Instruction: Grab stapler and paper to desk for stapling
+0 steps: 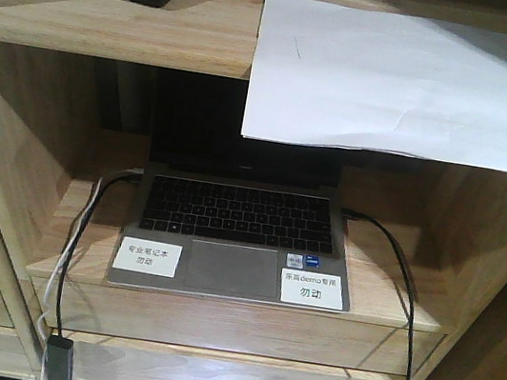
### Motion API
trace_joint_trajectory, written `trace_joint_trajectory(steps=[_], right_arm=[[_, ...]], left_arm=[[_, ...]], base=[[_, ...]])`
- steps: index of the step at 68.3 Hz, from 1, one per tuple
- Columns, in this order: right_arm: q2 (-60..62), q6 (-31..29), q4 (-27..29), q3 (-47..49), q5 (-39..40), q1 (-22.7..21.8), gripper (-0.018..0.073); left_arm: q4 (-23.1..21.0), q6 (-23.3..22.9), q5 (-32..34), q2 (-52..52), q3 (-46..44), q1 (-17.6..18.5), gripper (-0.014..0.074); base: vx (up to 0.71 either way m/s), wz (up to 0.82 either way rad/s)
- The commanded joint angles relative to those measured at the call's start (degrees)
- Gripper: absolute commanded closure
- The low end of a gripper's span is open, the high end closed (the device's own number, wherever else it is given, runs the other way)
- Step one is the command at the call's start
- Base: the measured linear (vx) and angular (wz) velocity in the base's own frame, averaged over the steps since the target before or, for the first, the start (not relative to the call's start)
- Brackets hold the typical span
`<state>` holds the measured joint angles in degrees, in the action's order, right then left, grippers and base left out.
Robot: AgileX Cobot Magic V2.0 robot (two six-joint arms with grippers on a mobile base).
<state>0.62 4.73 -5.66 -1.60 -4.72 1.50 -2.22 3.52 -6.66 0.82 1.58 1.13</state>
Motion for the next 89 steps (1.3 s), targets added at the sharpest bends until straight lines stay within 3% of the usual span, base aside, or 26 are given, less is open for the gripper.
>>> trace_joint_trajectory(steps=[1,70,75,89], right_arm=[[0.8,-0.4,-0.5,-0.1,4.2,-0.3,0.0568],[0.8,-0.4,-0.5,-0.2,4.2,-0.3,0.0568],[0.8,-0.4,-0.5,-0.2,4.2,-0.3,0.0568],[0.8,-0.4,-0.5,-0.2,4.2,-0.3,0.0568]], left_arm=[[-0.2,-0.3,4.0,0.8,1.6,-0.1,0.0603],[-0.2,-0.3,4.7,0.8,1.6,-0.1,0.0603],[-0.2,-0.3,8.1,0.8,1.6,-0.1,0.0603],[-0.3,-0.3,27.5,0.8,-0.5,-0.1,0.0603]], base=[[0.0,0.0],[0.0,0.0],[0.0,0.0],[0.0,0.0]])
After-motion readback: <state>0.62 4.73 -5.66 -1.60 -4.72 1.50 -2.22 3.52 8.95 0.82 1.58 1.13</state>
